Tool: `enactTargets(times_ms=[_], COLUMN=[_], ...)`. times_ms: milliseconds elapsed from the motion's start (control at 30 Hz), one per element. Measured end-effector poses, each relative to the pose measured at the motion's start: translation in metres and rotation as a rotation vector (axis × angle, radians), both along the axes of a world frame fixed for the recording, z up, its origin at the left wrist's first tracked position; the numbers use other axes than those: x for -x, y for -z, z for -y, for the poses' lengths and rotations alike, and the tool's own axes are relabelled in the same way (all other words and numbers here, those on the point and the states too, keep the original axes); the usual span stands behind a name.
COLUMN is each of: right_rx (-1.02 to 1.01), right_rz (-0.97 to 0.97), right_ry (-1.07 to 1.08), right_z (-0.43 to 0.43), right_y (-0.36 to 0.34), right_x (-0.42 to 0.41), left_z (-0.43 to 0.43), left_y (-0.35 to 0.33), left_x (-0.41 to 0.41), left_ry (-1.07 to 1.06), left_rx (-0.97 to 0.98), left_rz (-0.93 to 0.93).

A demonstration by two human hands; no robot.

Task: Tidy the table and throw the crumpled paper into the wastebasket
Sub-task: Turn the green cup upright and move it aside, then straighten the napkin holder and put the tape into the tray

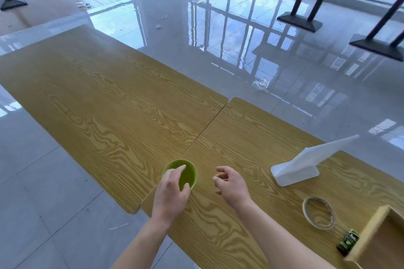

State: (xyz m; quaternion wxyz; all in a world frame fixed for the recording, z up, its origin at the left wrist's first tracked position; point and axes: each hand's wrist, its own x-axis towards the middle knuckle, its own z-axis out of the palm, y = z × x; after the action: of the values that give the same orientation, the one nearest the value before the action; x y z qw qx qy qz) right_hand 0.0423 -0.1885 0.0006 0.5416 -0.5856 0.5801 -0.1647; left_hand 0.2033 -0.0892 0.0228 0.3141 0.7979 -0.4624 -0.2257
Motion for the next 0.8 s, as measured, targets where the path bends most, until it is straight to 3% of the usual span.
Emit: enactTargets(times_ms=[567, 800], right_rx=[0.039, 0.042], right_rz=[-0.137, -0.215], right_ry=[0.379, 0.501], right_z=[-0.023, -0.039], right_y=[-0.020, -0.028], right_x=[0.159, 0.231], left_z=[0.066, 0.097], left_y=[-0.006, -0.015], left_x=[0.119, 0.179], left_ry=[0.426, 0.465], left_rx=[0.067, 0.094], left_rz=[-0.061, -0.166])
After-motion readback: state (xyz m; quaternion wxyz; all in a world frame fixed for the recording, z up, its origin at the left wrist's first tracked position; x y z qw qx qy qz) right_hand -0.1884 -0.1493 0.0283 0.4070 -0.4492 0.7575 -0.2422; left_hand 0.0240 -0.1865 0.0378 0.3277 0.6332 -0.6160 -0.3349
